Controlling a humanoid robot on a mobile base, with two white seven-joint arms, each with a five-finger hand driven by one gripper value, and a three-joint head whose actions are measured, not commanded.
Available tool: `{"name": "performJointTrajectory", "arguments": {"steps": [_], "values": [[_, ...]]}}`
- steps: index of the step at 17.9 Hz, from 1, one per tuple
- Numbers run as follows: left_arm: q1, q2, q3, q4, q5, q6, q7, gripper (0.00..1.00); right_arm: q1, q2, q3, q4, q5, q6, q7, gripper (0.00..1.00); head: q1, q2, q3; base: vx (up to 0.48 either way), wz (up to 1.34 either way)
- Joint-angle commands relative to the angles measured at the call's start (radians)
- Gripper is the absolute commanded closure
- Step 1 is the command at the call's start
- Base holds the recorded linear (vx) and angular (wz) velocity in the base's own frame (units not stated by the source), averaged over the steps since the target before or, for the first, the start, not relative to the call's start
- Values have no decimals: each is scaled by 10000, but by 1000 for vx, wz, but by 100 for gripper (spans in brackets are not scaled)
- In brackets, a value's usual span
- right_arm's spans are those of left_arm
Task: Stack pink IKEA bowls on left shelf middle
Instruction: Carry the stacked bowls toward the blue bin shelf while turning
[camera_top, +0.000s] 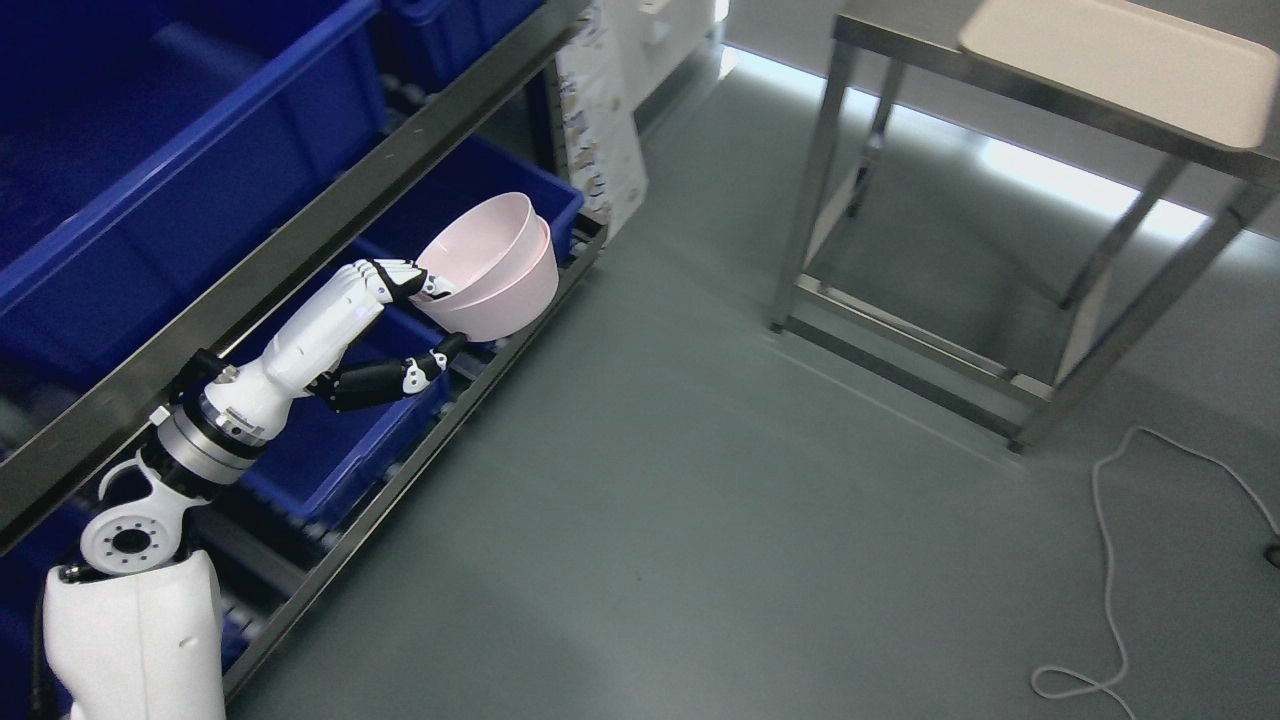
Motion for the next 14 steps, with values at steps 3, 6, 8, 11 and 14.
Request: {"name": "performJointTrajectory", "arguments": {"steps": [3, 6, 8, 11, 14], "values": [[-668, -88, 20, -34, 91, -4, -5, 98, 289, -175, -108, -338, 0, 1, 8, 0, 0, 0, 0, -324, 910], [-1816, -119, -148, 27, -15, -4, -5, 98, 289, -175, -108, -338, 0, 1, 8, 0, 0, 0, 0, -287, 1025], [-2492, -28, -164, 195, -153, -4, -5, 98, 289, -175, -108, -338, 0, 1, 8, 0, 0, 0, 0, -249, 1048], [-3336, 461, -149, 807, -413, -4, -5, 98, 289, -175, -108, -338, 0, -15, 8, 0, 0, 0, 0, -206, 966], [-4471, 984, -134, 2185, -1056, -4, 208, 98, 289, -175, -108, -338, 0, 1, 8, 0, 0, 0, 0, -144, 718]]}}
